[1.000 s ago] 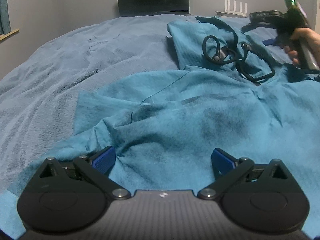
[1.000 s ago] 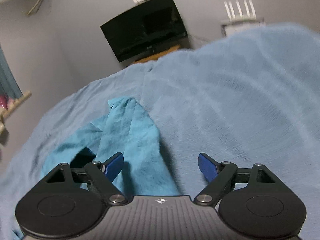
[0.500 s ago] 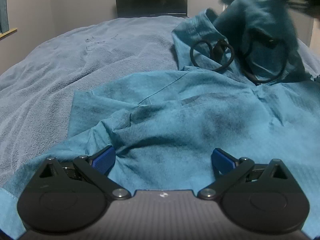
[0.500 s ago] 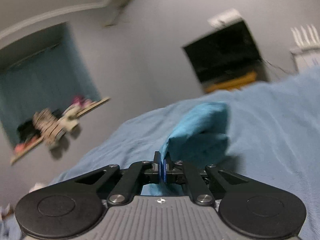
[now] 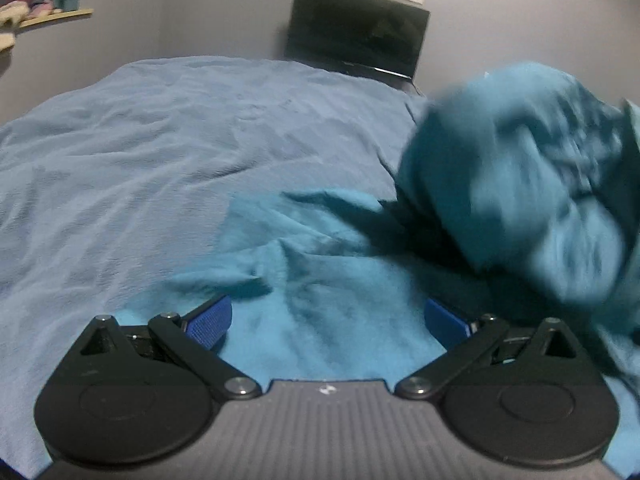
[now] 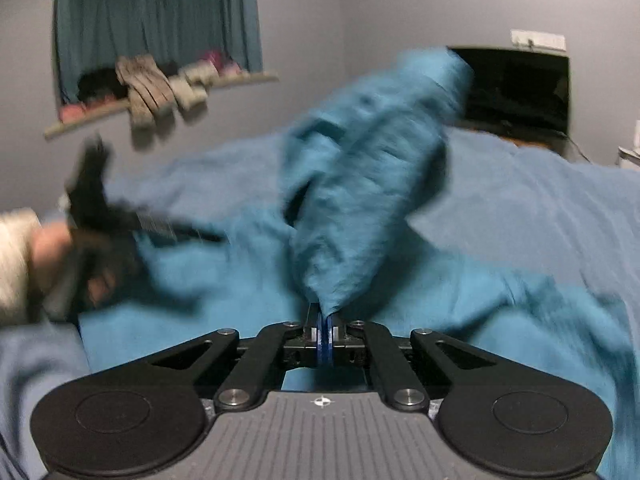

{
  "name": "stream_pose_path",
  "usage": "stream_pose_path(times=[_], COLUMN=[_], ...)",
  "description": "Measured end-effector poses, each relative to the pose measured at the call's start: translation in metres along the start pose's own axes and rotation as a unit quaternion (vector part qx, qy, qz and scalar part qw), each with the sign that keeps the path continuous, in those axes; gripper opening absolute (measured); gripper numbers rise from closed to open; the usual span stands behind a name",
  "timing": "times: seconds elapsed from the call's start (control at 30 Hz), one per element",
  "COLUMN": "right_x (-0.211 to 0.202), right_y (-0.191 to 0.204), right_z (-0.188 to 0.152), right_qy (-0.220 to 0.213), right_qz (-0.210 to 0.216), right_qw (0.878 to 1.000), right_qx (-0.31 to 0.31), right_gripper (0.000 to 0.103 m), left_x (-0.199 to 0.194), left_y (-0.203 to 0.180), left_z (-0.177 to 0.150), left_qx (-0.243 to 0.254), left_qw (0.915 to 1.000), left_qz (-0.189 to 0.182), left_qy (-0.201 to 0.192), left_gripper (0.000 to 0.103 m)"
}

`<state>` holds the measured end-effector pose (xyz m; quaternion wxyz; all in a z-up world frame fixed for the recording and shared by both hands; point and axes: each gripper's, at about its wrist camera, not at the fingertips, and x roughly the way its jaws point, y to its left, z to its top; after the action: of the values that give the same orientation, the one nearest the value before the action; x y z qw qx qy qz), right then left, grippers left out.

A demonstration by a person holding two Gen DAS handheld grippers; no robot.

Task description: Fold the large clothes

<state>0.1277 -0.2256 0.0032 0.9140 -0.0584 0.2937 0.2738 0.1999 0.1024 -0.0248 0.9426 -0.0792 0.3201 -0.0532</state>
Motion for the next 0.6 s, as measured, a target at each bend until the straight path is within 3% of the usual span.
stream_pose_path(times=[0.13, 0.27, 0.43, 0.6], right_x=[-0.021, -0.048, -0.077, -0.077], right_y=[0.012, 0.018, 0.033, 0.042], right_z=[-0.038, -0.054, -0.051, -0.039], right_qy=[0.03, 0.019, -0.004, -0.002], right_qz=[-0.047, -0.072, -0.088, -0.082], right_qw=[0.998, 0.995, 0.991, 0.982], right_qx=[0.035, 0.062, 0.1, 0.173], right_gripper=[0.015, 0.025, 0.05, 0.062], left_x=[-0.028, -0.056, -0.08, -0.106], left_y=[0.002, 0.007, 0.019, 0.025], left_z=[0.004, 0.003, -0.003, -0.003], left_qx=[-0.005, 0.0, -0.016, -0.058], left_qw=[0.9997, 0.9991, 0.999, 0.9969], left_qz=[0.01, 0.017, 0.03, 0.0], left_qy=[-0.022, -0.039, -0.031, -0.054], left_gripper=[0.103, 0.103, 0.103, 0.103])
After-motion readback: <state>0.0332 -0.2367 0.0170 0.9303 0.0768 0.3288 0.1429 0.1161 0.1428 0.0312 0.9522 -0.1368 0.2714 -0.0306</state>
